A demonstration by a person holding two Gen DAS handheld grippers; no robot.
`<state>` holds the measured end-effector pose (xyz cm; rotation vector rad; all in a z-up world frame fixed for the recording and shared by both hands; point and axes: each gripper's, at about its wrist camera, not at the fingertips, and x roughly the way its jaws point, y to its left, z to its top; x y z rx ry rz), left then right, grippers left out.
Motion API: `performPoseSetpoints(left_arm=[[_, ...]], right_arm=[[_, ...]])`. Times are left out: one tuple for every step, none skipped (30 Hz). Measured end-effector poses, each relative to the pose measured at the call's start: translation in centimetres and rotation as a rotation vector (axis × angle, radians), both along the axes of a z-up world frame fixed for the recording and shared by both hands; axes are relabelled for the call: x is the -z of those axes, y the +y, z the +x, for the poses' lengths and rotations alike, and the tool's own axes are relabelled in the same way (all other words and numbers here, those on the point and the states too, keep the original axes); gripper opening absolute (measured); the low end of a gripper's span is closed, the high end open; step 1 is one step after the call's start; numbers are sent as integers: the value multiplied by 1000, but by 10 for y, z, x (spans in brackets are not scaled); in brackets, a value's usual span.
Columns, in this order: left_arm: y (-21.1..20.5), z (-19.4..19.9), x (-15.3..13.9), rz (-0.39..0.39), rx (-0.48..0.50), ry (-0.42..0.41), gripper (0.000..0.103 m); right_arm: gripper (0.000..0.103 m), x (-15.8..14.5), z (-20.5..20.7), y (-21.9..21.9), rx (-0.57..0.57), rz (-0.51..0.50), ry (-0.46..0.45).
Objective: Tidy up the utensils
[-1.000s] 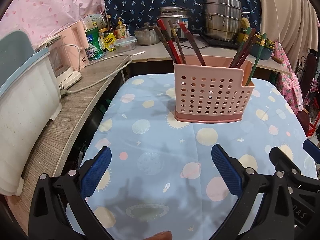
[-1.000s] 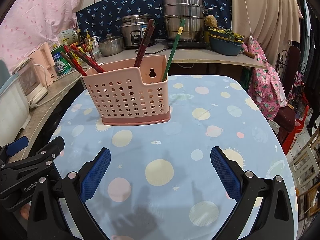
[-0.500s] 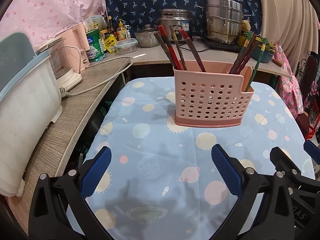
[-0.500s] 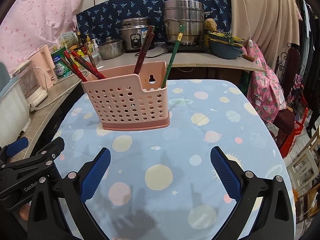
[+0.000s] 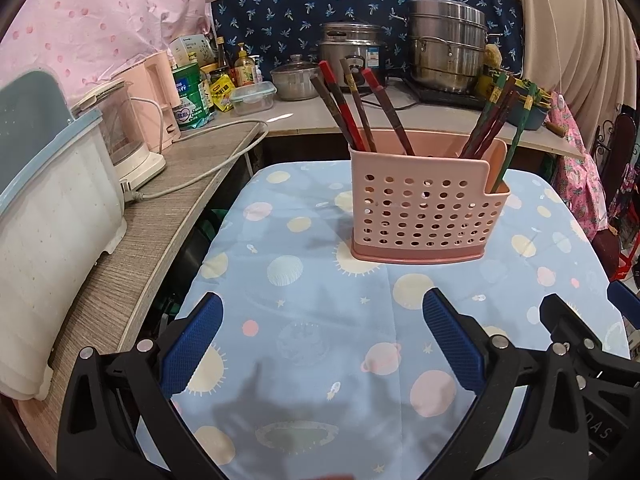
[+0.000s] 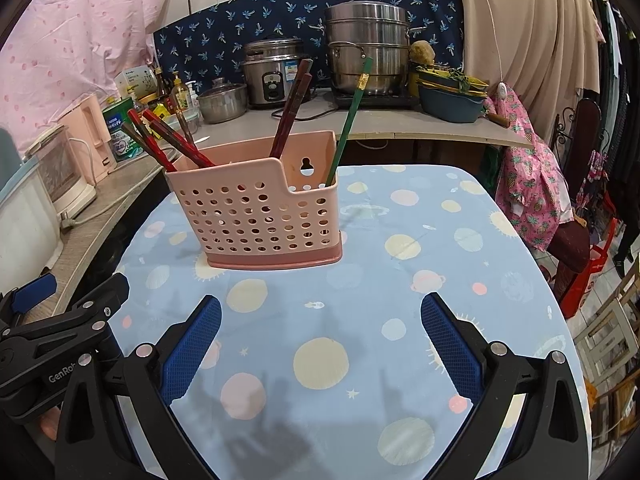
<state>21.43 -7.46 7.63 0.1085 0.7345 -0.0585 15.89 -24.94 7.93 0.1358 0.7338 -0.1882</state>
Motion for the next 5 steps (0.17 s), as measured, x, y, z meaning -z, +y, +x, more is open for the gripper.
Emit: performPoseSetpoints(left_arm=[[0,1,0,-1,-2,-2,96],[0,1,0,-2,-2,-6,96],[0,2,-1,-3,-1,-8,96],[1,3,-1,-5,-1,-7,96],[1,3,-1,-8,0,-4,96]], right_arm=[[97,0,0,0,0,-2,1],[97,0,0,0,0,-2,0],[97,-1,1,0,0,-5,1],[97,-1,1,1,1,-6,1],[97,-2,2,1,2,-7,1]])
